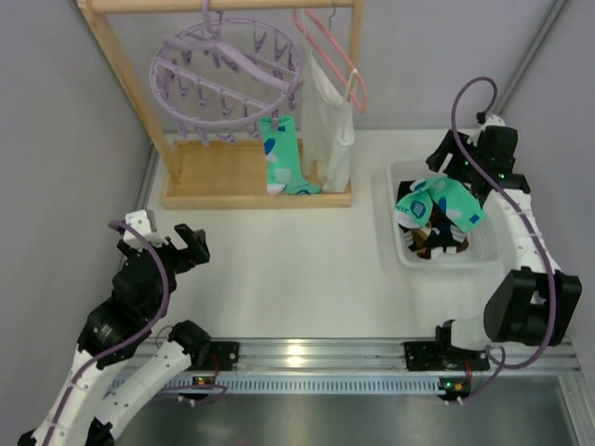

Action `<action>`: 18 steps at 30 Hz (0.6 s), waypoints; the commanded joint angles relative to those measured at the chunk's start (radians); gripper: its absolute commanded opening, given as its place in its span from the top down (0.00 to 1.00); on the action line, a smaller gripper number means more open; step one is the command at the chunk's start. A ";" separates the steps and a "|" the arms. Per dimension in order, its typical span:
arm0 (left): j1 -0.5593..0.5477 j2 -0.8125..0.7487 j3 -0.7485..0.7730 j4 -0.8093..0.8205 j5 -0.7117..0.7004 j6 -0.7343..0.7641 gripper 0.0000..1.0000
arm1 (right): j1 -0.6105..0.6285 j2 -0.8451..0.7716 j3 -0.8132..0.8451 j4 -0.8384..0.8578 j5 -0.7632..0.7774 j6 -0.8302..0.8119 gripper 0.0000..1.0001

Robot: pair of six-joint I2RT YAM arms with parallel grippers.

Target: Remove the socks clipped to the hanger

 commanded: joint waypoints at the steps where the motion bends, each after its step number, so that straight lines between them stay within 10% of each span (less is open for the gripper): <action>1: 0.002 -0.032 -0.005 0.047 -0.047 -0.023 0.02 | 0.045 -0.172 -0.114 0.097 -0.152 -0.014 0.25; 9: 0.002 -0.045 -0.010 0.045 -0.067 -0.025 0.02 | 0.556 -0.406 -0.354 0.565 -0.322 -0.050 0.12; 18: 0.002 -0.033 -0.012 0.047 -0.062 -0.020 0.02 | 0.815 -0.037 -0.116 0.614 -0.058 -0.179 0.09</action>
